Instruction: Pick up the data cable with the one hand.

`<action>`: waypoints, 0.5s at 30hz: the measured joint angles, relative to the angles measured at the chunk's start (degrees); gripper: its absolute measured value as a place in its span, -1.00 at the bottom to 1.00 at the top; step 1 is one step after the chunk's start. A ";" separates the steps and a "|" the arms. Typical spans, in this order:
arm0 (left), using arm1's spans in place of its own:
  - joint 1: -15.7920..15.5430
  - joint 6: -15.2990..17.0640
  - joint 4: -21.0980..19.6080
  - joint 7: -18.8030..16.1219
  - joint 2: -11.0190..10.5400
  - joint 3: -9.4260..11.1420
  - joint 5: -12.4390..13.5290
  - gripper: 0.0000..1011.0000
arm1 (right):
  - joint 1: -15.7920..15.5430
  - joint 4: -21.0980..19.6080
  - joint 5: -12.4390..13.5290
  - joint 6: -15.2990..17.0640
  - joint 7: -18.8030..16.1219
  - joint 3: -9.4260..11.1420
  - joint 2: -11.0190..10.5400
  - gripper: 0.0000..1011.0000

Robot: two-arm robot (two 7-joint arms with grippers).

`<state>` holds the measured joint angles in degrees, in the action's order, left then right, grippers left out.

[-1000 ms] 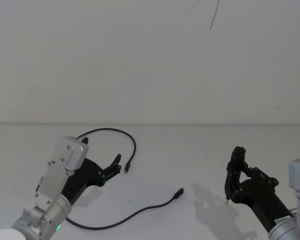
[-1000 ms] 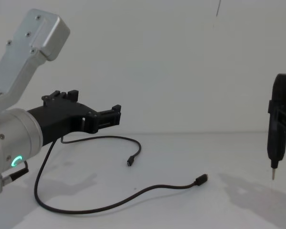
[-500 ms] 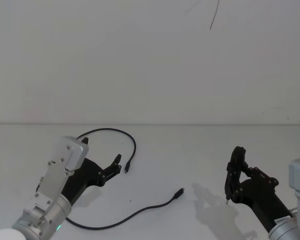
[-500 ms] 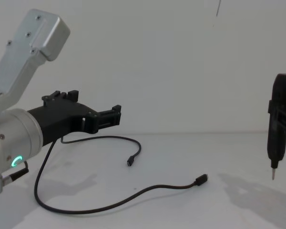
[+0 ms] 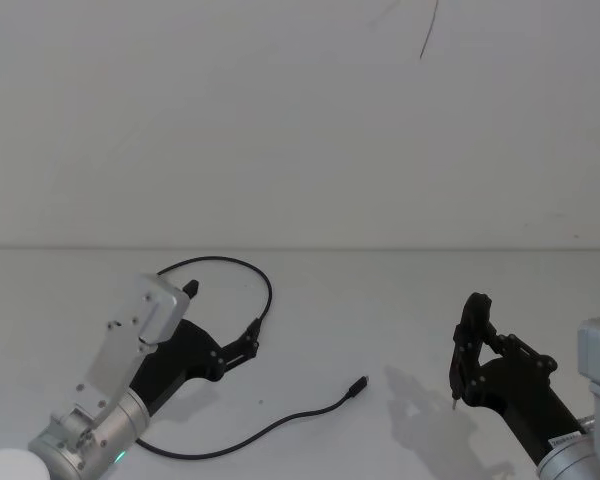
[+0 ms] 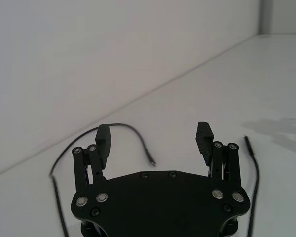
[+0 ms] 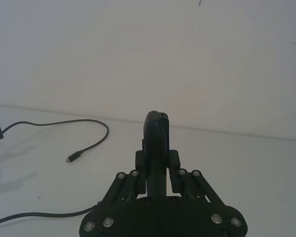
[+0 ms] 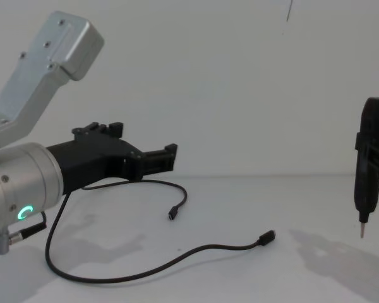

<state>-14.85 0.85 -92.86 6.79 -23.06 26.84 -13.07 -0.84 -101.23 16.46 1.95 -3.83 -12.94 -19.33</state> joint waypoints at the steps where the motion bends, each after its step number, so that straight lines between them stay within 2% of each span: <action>1: 0.00 0.00 0.00 0.00 0.00 0.00 0.00 0.98 | 0.00 0.00 0.00 0.00 0.00 0.00 0.00 -0.47; 10: -1.53 0.83 0.45 6.86 -1.45 1.06 -1.98 0.98 | 0.00 0.00 0.00 0.00 0.00 0.00 0.00 -0.47; 13: -2.35 1.39 0.79 10.33 -2.16 1.58 -2.94 0.98 | 0.00 0.00 0.00 0.00 0.00 0.00 0.00 -0.47; 15: -2.50 1.47 0.88 10.82 -2.30 1.67 -3.06 0.98 | 0.00 0.00 0.00 0.00 0.00 0.00 0.00 -0.47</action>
<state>-17.35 2.32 -91.99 17.61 -25.35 28.52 -16.14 -0.84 -101.23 16.47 1.95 -3.83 -12.94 -19.33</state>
